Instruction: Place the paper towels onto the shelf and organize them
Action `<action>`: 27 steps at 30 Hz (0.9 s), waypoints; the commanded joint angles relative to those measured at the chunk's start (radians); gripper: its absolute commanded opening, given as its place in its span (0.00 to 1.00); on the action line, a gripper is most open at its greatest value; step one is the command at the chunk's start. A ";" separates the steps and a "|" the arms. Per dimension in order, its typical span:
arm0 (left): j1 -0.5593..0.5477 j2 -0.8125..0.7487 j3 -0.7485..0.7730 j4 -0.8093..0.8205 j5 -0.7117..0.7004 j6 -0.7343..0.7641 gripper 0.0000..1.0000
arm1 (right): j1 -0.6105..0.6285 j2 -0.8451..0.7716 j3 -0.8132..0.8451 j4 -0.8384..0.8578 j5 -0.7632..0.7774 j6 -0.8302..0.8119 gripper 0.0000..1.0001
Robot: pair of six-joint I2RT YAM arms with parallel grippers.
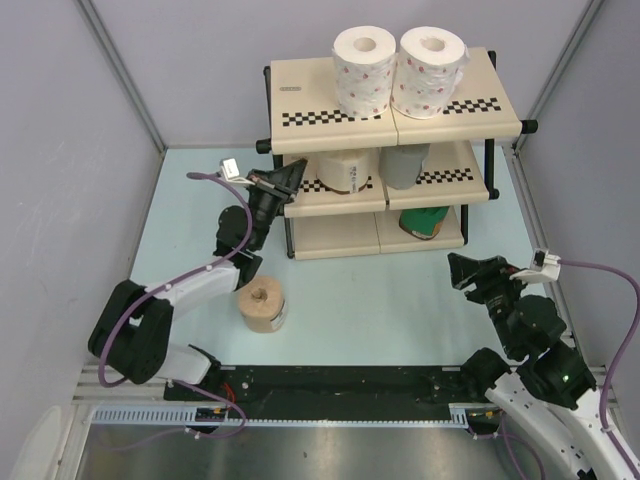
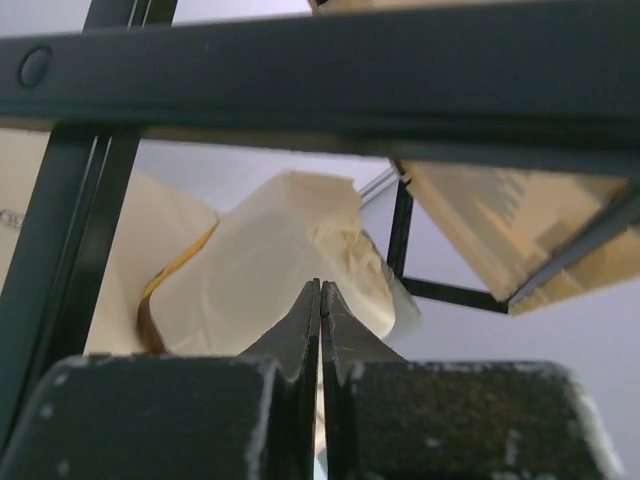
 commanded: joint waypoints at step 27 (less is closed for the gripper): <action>-0.047 0.217 0.266 0.008 -0.159 -0.015 0.00 | -0.002 -0.096 0.019 -0.059 0.061 -0.015 0.68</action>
